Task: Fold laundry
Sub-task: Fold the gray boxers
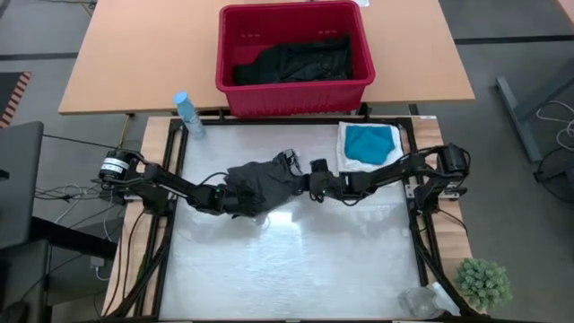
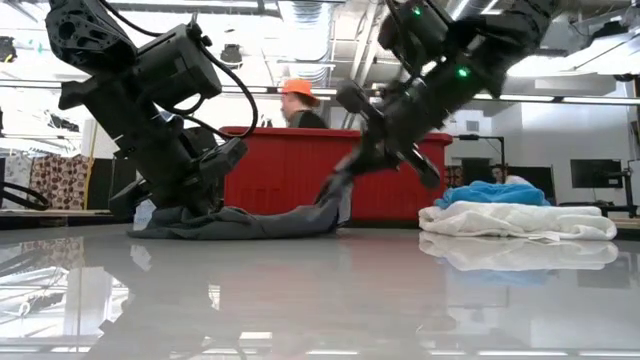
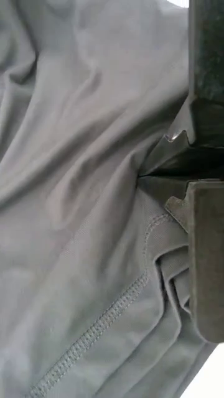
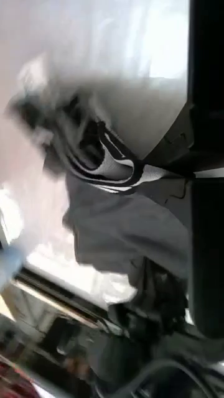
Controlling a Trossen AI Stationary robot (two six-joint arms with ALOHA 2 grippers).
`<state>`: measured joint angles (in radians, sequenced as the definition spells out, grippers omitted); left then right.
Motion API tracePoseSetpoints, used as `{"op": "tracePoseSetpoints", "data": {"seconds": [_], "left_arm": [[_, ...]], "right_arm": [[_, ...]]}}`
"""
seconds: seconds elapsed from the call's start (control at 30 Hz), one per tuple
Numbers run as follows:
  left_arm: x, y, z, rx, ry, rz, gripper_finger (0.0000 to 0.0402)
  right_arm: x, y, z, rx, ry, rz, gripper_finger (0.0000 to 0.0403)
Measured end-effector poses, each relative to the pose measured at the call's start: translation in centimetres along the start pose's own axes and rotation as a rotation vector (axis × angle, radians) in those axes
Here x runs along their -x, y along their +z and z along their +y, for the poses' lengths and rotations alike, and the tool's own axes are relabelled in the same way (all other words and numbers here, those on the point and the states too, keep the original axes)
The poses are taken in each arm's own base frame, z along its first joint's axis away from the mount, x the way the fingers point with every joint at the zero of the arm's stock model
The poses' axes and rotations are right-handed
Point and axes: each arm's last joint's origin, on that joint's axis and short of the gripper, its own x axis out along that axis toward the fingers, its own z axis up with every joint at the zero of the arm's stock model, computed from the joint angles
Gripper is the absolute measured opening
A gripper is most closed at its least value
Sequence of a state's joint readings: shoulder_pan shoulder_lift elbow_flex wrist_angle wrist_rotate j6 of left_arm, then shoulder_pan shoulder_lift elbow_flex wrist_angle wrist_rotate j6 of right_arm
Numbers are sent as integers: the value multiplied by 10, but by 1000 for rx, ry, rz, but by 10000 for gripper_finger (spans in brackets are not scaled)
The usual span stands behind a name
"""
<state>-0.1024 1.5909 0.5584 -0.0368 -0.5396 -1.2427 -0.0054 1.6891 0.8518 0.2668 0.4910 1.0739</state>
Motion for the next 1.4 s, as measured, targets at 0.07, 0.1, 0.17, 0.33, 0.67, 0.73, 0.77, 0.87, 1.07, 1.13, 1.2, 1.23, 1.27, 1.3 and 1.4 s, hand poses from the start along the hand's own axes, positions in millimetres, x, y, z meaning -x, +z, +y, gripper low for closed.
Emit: {"op": "tracePoseSetpoints", "data": {"seconds": [0.07, 0.1, 0.17, 0.33, 0.67, 0.73, 0.77, 0.87, 1.07, 1.13, 1.2, 1.23, 1.27, 1.3, 1.4], "left_arm": [[0, 1, 0, 6, -4, -5, 0], [0, 1, -1, 10, -6, -7, 0], [0, 1, -2, 21, -17, -13, 0], [0, 2, -4, 15, -35, -22, 0], [0, 2, -5, -32, -44, -18, 0], [0, 2, -5, -45, -46, -15, 0], [0, 2, -5, -47, -48, -14, 0], [0, 2, -5, -55, -52, -10, 0], [7, 7, -14, -170, -163, 3, 0], [13, 12, -18, -170, -215, -9, 0], [20, 20, -21, -160, -255, -7, 0], [25, 24, -22, -158, -277, 3, 0], [29, 27, -22, -156, -284, 13, 0], [34, 30, -23, -160, -282, 28, 0], [49, 37, -19, -167, -215, 74, 0]], "right_arm": [[0, 8, 13, 80, 54, 3, 24], [0, 10, 19, 107, 81, 7, 24], [-5, 11, 28, 137, 127, 41, 24], [-23, 4, 36, 194, 194, 166, 24], [-55, -9, 54, 300, 397, 324, 24], [-59, -9, 59, 299, 406, 324, 24], [-61, -10, 61, 309, 410, 329, 24], [-62, -9, 67, 359, 423, 330, 24], [-63, -8, 62, 432, 372, 366, 24], [-64, -8, 61, 439, 365, 364, 24], [-64, -7, 61, 440, 351, 351, 24], [-64, -7, 60, 441, 347, 354, 24], [-64, -7, 59, 442, 338, 359, 24], [-65, -7, 58, 441, 332, 362, 24], [-65, -7, 56, 444, 320, 368, 24]]}}
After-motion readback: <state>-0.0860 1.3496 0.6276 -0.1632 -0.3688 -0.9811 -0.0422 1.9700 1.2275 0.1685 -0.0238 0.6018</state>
